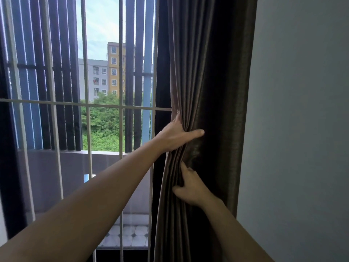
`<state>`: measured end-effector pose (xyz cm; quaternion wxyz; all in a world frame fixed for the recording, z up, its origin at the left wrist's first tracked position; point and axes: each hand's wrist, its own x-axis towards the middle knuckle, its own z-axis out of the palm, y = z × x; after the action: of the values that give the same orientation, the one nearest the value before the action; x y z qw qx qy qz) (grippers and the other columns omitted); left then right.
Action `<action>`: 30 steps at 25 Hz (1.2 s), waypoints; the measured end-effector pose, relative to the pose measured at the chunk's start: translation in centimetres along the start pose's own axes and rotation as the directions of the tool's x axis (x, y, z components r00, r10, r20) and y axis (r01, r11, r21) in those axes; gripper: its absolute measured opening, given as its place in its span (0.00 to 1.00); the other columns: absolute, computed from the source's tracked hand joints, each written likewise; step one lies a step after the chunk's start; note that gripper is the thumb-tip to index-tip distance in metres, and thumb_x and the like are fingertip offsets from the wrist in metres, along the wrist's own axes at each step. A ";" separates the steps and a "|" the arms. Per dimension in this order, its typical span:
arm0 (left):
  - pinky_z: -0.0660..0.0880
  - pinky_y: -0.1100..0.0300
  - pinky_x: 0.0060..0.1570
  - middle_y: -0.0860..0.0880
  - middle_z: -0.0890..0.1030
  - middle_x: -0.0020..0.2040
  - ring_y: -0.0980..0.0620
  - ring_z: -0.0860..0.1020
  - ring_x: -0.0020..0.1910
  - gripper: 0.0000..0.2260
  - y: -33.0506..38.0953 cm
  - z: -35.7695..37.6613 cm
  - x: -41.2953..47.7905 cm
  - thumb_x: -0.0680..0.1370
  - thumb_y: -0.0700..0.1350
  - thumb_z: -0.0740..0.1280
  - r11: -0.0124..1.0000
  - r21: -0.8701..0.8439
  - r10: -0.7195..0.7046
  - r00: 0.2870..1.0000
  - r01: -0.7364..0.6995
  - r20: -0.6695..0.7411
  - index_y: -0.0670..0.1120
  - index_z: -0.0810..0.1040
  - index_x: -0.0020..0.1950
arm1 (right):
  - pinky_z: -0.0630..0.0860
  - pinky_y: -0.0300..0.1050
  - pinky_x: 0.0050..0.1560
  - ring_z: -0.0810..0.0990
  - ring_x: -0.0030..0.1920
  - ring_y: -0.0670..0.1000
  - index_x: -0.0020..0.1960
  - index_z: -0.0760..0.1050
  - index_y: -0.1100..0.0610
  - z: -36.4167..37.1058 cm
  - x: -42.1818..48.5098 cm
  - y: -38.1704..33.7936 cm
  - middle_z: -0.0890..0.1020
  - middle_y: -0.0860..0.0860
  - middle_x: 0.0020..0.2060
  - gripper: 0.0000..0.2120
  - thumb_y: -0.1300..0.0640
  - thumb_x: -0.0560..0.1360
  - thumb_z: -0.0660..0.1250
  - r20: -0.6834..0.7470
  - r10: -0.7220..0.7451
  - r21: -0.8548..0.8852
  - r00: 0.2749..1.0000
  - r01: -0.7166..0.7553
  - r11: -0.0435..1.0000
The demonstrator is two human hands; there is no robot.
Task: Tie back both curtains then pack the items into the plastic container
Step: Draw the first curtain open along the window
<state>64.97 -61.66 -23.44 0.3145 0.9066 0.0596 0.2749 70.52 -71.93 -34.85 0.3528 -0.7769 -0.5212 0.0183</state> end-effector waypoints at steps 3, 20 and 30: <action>0.72 0.49 0.62 0.42 0.68 0.71 0.44 0.73 0.63 0.35 -0.2 -0.2 0.3 0.73 0.50 0.63 0.998 0.039 -0.052 0.998 0.053 -0.030 0.49 0.50 0.76 | 0.70 0.49 0.66 0.74 0.62 0.53 0.73 0.58 0.49 -1.3 -1.1 -0.1 0.75 0.54 0.63 0.37 0.58 0.66 0.65 -0.024 -0.066 -0.134 0.998 0.062 0.989; 0.67 0.52 0.66 0.47 0.71 0.63 0.48 0.71 0.62 0.28 -0.3 0.2 0.2 0.77 0.38 0.57 0.987 -0.159 -0.015 0.999 0.021 0.041 0.48 0.53 0.76 | 0.71 0.27 0.44 0.77 0.45 0.40 0.74 0.53 0.50 -1.1 -1.2 2.6 0.77 0.47 0.47 0.39 0.76 0.69 0.55 -0.029 -0.053 0.201 0.998 0.058 0.978; 0.74 0.61 0.46 0.51 0.75 0.50 0.53 0.76 0.48 0.34 0.9 1.2 0.2 0.71 0.50 0.70 0.998 -0.058 0.004 1.000 -0.003 0.002 0.49 0.57 0.72 | 0.71 0.35 0.56 0.73 0.56 0.47 0.70 0.56 0.58 1.0 -1.3 -0.2 0.72 0.54 0.58 0.36 0.59 0.63 0.60 0.039 -0.092 0.397 0.995 0.069 0.915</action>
<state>65.70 -63.00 -23.56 0.3401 0.8976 0.0497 0.2759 69.37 -72.38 -35.95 0.4878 -0.6667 -0.5481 0.1307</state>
